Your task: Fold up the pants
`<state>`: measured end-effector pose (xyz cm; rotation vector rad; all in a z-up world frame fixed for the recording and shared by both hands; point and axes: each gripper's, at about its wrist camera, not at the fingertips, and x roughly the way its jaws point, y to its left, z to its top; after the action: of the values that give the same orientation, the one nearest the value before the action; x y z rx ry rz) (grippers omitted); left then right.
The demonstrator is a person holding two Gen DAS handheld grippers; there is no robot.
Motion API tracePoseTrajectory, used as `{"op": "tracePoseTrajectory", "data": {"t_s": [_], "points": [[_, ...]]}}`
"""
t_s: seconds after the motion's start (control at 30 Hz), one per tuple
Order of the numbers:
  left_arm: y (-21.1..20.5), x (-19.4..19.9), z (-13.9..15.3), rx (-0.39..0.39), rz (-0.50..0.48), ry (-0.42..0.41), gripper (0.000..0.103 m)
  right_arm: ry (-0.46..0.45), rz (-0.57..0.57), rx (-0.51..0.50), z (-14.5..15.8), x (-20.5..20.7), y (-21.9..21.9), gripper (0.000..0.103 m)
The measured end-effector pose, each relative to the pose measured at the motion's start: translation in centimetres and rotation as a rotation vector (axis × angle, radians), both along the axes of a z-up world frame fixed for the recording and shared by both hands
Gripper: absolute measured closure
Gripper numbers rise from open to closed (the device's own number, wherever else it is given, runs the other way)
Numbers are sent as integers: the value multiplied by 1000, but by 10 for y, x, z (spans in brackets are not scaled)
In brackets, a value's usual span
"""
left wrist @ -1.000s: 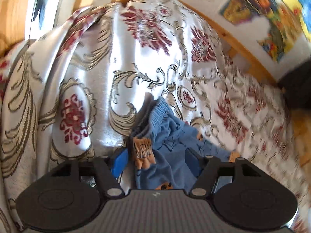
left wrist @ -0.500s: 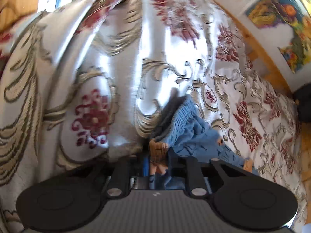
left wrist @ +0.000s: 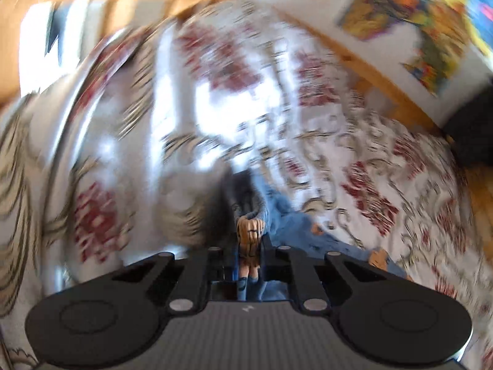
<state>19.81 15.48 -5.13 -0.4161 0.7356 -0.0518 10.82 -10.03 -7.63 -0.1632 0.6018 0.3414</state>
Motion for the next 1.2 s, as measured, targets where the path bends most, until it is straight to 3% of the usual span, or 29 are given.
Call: {"op": "tracePoseTrajectory", "data": {"t_s": [0.37, 0.57, 0.67, 0.8, 0.93, 1.03, 1.13, 1.2], "points": [[-117, -41, 54, 296, -337, -270, 90, 184, -23, 113, 23, 20, -83, 19], [-189, -63, 56, 358, -489, -304, 90, 221, -88, 166, 49, 23, -156, 14], [-224, -75, 46, 421, -554, -308, 90, 223, -140, 250, 57, 31, -197, 15], [-270, -92, 26, 527, -630, -302, 90, 236, -187, 472, 55, 43, -242, 25], [-312, -110, 11, 629, -704, -315, 90, 307, -145, 626, 45, 57, -256, 33], [-336, -122, 1, 705, -740, -334, 90, 370, -136, 657, 33, 64, -256, 40], [-350, -125, -13, 770, -750, -320, 89, 420, -153, 664, 22, 66, -257, 54], [-353, -124, -21, 792, -754, -301, 89, 446, -168, 660, 15, 67, -255, 73]]}}
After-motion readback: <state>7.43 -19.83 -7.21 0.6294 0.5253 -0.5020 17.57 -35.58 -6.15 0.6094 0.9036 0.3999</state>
